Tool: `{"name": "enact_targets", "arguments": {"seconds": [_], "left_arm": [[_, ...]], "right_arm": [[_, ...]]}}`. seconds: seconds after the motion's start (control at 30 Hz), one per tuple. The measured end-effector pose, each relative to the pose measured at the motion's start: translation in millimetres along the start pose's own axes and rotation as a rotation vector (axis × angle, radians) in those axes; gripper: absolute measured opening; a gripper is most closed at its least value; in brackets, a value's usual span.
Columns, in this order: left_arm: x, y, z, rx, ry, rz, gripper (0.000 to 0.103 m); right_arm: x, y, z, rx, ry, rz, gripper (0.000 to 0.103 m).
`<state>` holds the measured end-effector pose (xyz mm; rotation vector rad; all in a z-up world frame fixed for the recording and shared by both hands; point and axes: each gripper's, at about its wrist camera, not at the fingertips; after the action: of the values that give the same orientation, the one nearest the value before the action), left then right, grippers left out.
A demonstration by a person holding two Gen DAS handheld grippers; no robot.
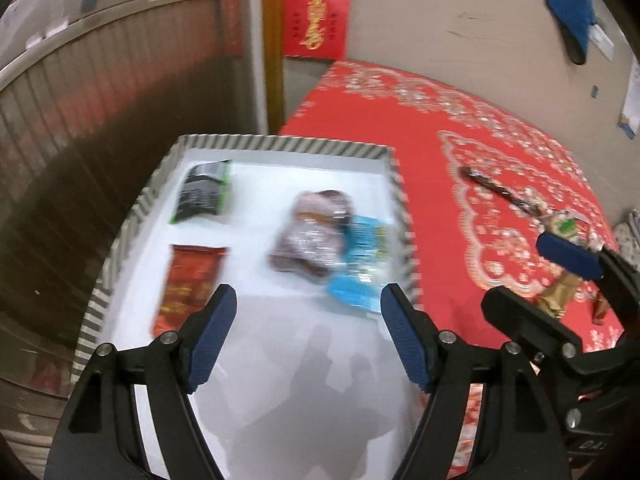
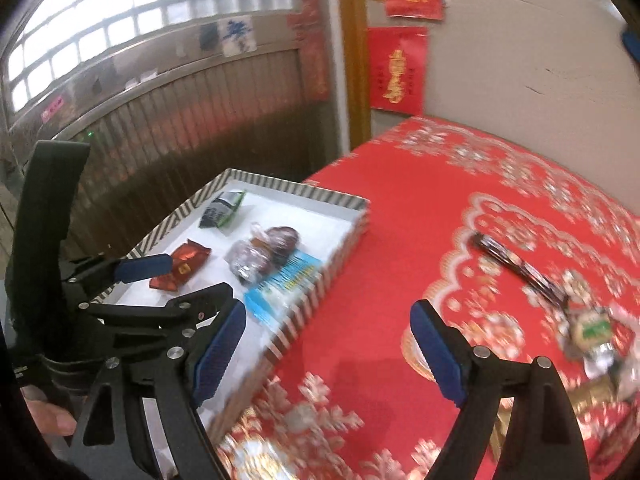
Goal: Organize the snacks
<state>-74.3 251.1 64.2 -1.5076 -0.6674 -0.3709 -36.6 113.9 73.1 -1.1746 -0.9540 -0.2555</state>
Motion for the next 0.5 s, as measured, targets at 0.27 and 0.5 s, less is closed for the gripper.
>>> {"name": "enact_targets", "arguments": {"seconds": [0.27, 0.5], "left_arm": [[0, -4, -57, -0.059, 0.079, 0.006, 0.075], [0, -4, -114, -0.125, 0.164, 0.023, 0.075]], "right_arm": [[-38, -48, -60, -0.094, 0.108, -0.025, 0.086], [-79, -85, -125, -0.2, 0.224, -0.022, 0.087]]}}
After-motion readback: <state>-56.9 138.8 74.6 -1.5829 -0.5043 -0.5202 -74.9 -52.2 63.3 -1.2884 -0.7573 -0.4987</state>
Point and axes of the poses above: each gripper's, at about its wrist camera, not at the fingertips, and y roughly the way its jaws point, z to its left, x to its top
